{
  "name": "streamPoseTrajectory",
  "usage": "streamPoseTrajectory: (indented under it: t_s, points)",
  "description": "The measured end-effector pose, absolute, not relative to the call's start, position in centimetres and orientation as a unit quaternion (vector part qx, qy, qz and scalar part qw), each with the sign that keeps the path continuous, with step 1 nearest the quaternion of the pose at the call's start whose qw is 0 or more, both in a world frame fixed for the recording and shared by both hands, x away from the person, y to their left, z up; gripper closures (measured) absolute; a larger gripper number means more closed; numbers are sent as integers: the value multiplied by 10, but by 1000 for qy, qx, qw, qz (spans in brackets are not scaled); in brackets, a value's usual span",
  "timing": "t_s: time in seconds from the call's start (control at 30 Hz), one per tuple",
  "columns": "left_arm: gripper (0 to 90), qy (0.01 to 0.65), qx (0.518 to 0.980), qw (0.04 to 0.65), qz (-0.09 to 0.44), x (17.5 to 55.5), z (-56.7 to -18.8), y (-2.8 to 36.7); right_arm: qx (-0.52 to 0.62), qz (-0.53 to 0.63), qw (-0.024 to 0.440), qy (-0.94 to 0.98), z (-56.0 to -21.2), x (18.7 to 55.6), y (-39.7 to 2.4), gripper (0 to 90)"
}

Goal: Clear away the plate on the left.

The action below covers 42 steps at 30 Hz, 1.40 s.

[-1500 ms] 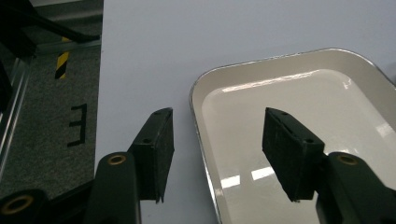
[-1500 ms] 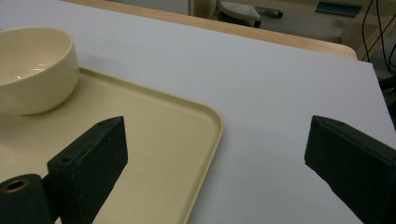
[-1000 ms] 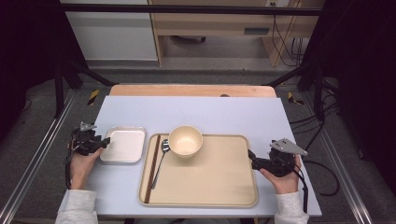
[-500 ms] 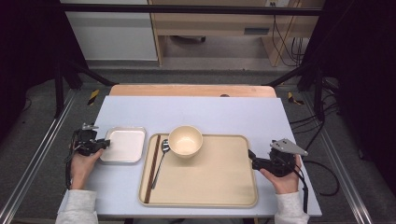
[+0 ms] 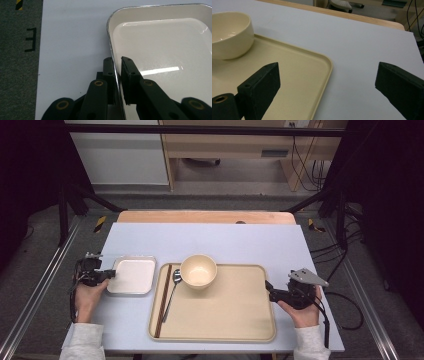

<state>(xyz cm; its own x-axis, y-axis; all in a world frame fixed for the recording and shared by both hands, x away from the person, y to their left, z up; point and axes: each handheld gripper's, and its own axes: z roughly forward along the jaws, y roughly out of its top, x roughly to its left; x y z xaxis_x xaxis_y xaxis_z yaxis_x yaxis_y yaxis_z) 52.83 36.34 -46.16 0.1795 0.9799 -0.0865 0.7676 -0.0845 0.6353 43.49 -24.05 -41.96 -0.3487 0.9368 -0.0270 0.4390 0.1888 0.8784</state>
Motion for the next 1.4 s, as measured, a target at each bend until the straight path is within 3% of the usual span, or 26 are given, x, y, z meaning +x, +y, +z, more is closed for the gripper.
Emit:
streamPoseTrajectory:
  t_s: [0.47,1.4]
  points:
    - [884,608,694,324,210,517,-442,362,483,415,303,709,-419,434,-242,63]
    - [890,580,676,374,258,495,-403,359,483,415,303,709,-418,434,-241,61]
